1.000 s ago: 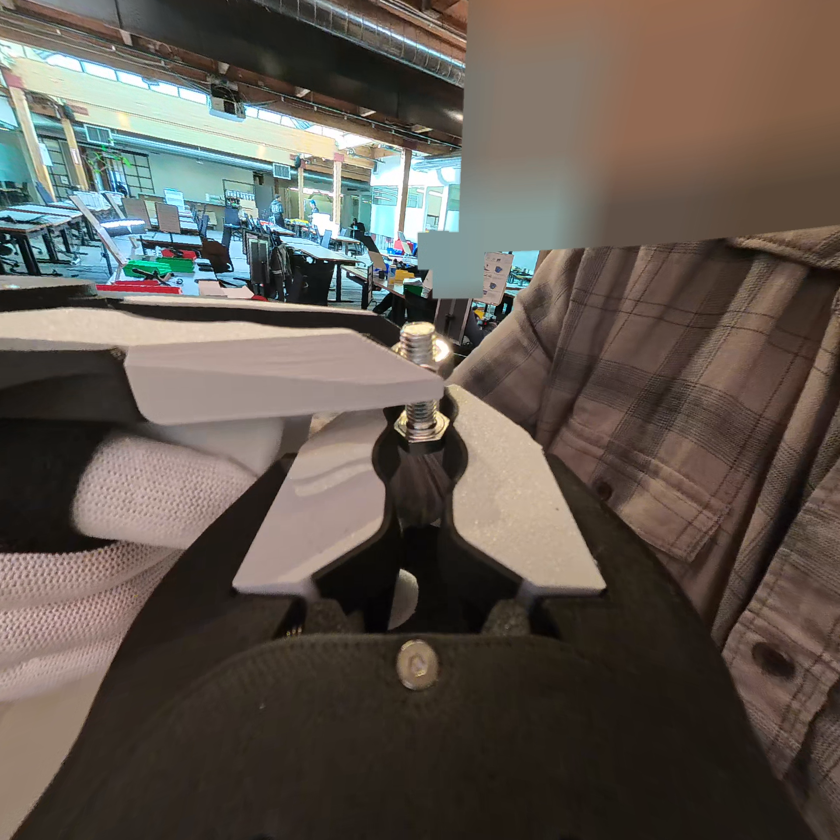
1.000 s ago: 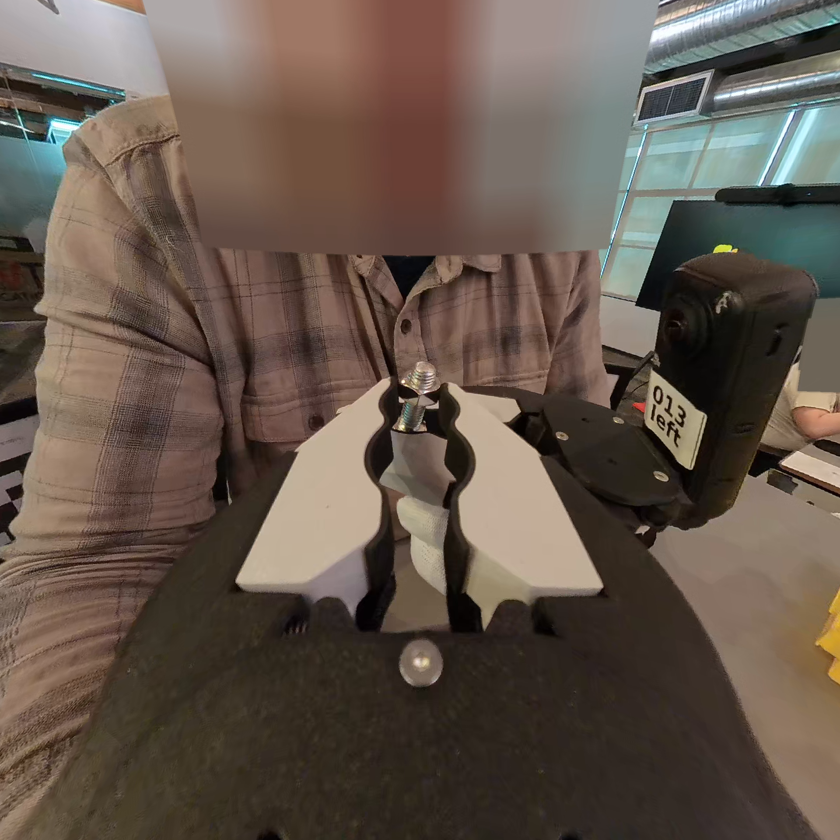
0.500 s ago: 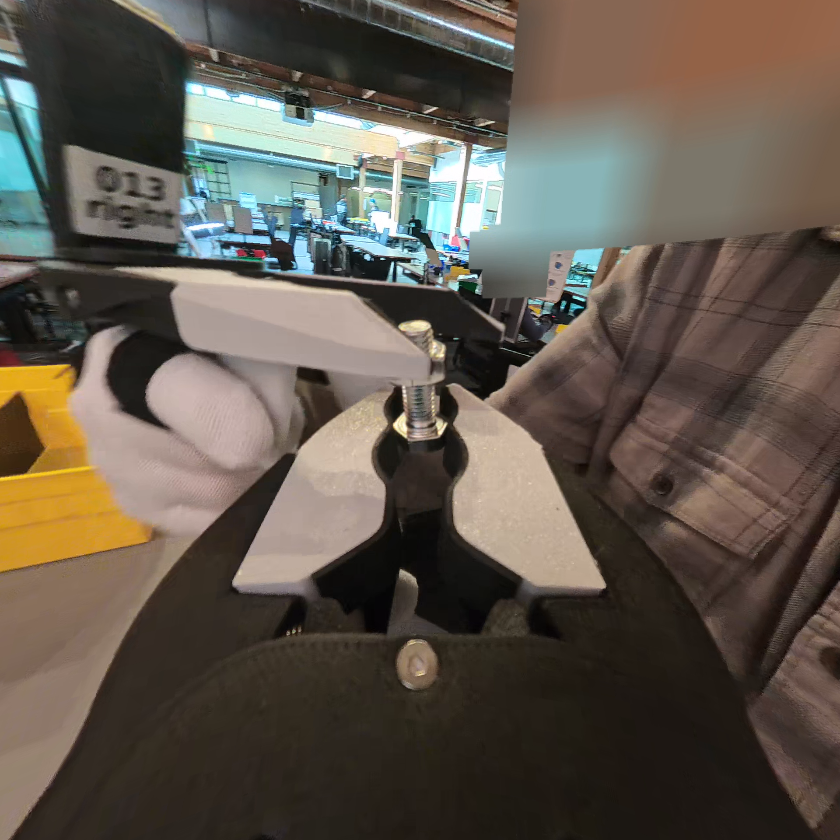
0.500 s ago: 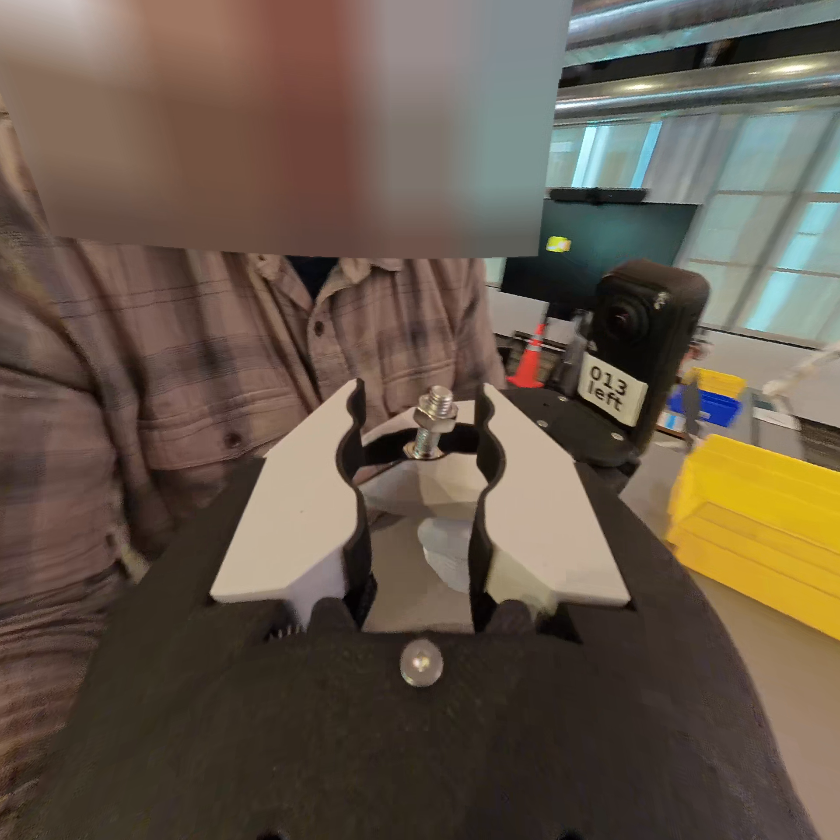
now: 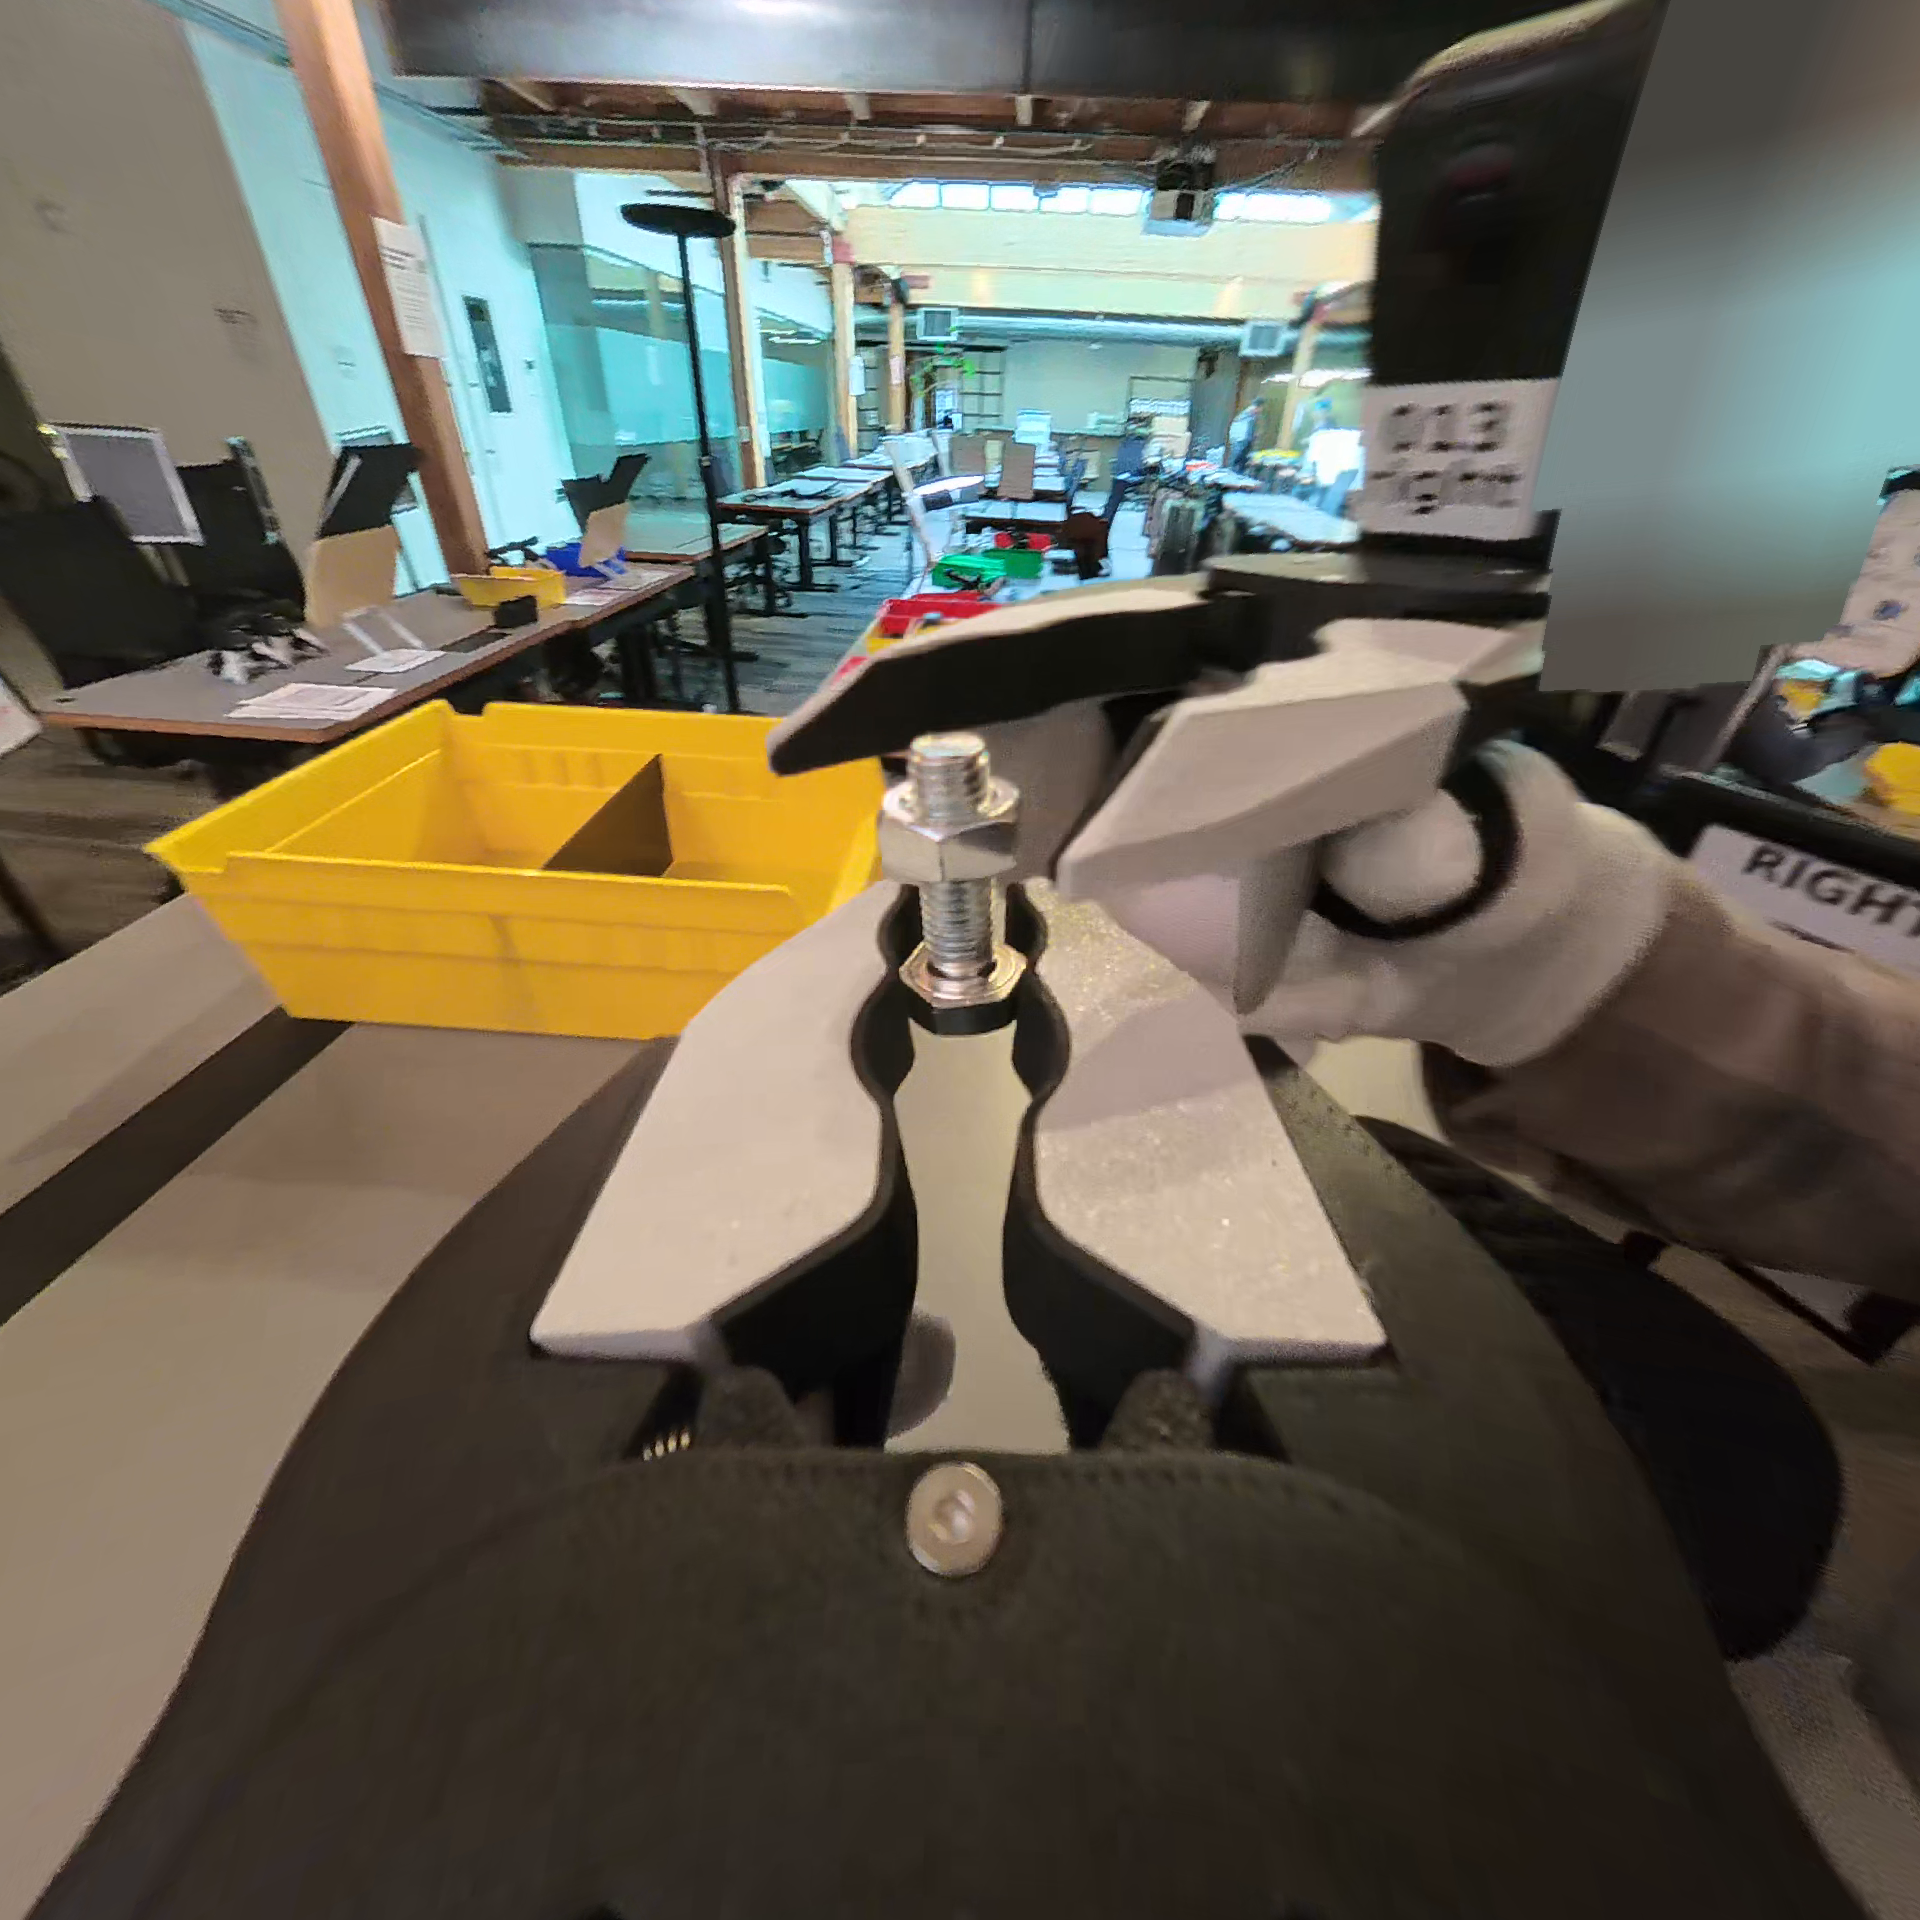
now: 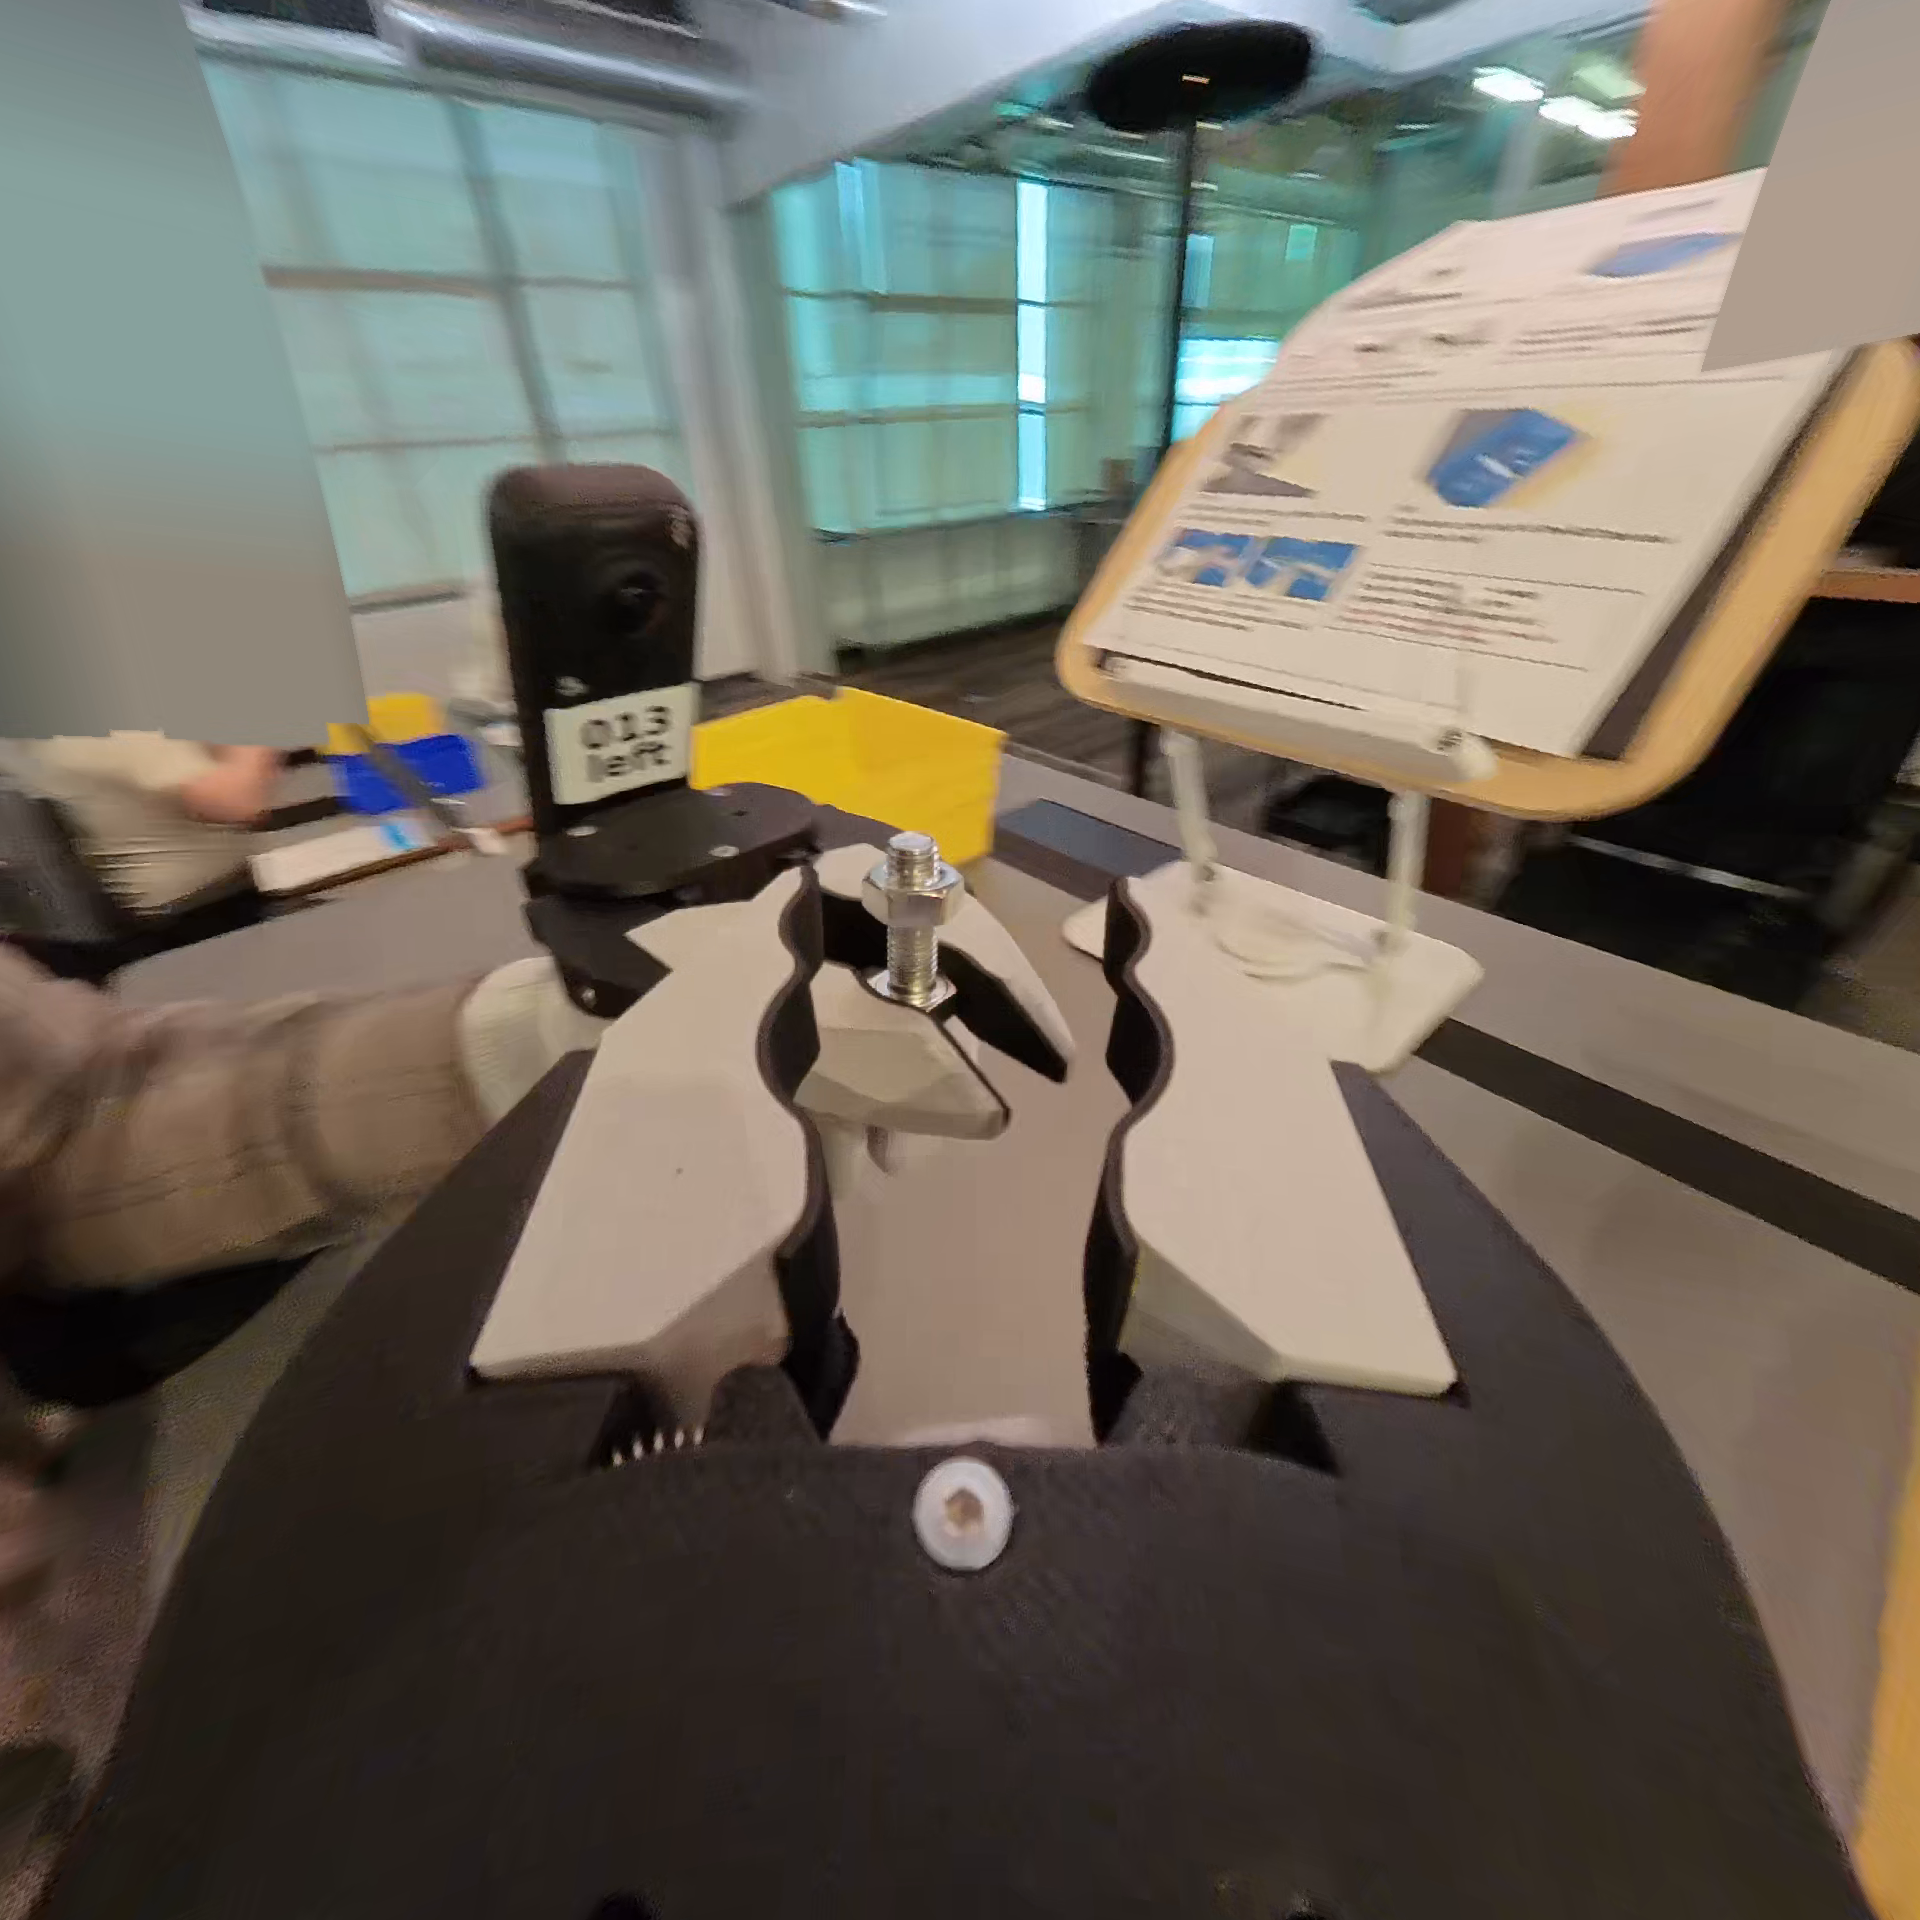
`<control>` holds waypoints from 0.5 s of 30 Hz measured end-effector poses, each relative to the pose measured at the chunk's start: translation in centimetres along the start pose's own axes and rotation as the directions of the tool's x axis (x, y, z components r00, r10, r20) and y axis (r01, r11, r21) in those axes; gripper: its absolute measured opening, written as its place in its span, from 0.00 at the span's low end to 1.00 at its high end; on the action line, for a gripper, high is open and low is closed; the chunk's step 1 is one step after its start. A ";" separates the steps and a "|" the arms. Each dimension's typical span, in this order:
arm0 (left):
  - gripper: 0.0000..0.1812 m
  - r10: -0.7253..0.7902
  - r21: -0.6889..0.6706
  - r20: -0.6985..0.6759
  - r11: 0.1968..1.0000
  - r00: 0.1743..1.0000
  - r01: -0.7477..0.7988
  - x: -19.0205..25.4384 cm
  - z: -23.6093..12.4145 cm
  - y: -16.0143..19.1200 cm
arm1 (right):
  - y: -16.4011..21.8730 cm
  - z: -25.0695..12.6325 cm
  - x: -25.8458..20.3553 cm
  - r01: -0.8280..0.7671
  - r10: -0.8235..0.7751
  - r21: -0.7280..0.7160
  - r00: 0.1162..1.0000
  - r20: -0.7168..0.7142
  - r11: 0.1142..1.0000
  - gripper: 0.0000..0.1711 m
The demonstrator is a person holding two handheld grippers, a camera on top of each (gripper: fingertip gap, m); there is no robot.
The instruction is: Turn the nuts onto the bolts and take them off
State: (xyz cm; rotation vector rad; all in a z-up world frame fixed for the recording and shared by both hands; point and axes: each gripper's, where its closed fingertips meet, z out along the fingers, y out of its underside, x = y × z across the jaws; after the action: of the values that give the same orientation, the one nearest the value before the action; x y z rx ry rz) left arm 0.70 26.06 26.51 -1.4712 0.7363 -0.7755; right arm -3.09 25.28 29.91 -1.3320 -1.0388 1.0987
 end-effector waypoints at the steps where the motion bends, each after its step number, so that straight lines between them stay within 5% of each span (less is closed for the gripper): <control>1: 0.09 0.005 -0.006 0.015 1.000 1.000 -0.005 -0.3 0.1 0.3 | 0.4 0.3 0.1 0.008 -0.009 -0.009 0.998 -0.065 1.000 0.30; 9: 0.09 0.041 -0.032 0.119 0.999 0.992 -0.037 -1.8 0.7 2.0 | 1.7 0.5 1.7 0.044 -0.049 -0.021 0.879 -0.473 0.999 0.18; 15: 0.08 0.044 -0.035 0.151 0.999 0.988 -0.039 -2.2 0.8 2.4 | 2.6 0.8 1.7 0.053 -0.071 -0.048 0.843 -0.533 0.997 0.11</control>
State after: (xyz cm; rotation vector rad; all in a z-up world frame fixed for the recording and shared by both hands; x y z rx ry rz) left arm 0.11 28.22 23.99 -1.5208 0.6644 -0.6155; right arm -3.61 26.96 27.25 -1.5031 -0.6729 0.5996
